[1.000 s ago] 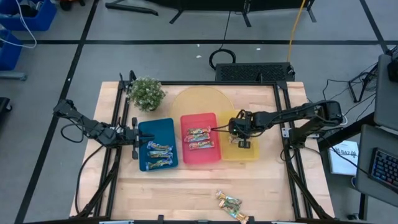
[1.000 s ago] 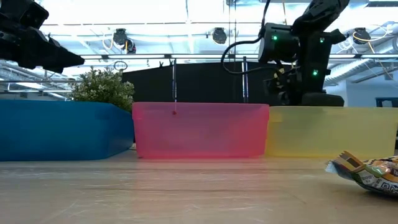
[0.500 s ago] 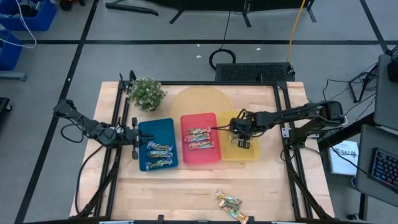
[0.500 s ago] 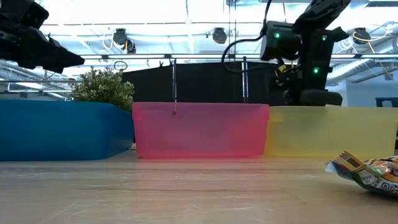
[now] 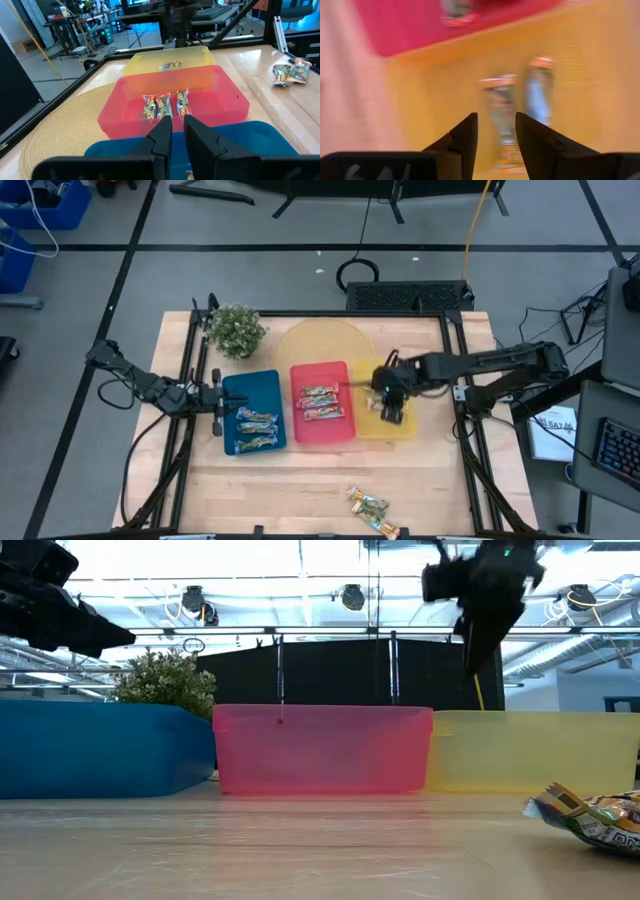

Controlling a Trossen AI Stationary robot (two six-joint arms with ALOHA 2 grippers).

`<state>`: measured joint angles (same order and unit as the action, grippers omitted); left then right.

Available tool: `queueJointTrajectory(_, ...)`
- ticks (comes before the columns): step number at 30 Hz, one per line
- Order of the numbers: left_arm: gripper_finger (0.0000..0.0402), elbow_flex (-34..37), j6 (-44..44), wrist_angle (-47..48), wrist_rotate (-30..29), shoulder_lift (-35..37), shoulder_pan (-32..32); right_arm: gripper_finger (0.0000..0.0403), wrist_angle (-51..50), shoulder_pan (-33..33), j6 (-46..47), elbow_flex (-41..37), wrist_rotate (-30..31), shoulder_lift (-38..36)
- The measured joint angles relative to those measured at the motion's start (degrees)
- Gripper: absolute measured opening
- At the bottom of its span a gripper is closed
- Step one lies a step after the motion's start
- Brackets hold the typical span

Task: Pick and place Granola Bars by type
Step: Put the yellow granola bar into the yellow bin

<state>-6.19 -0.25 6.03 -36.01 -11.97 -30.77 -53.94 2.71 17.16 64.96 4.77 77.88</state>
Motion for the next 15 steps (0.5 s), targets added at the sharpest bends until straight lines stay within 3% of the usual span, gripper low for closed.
queueJointTrajectory(8,0.0058,-0.01,-1.11,2.06,0.16,-0.02,0.01,0.0117,0.16,18.83,13.79,6.7,2.44,6.97)
queueJointTrajectory(15,0.0058,-0.01,-1.36,1.48,0.15,-0.01,-0.01,0.0127,-3.57,32.25,25.66,20.68,4.42,20.2)
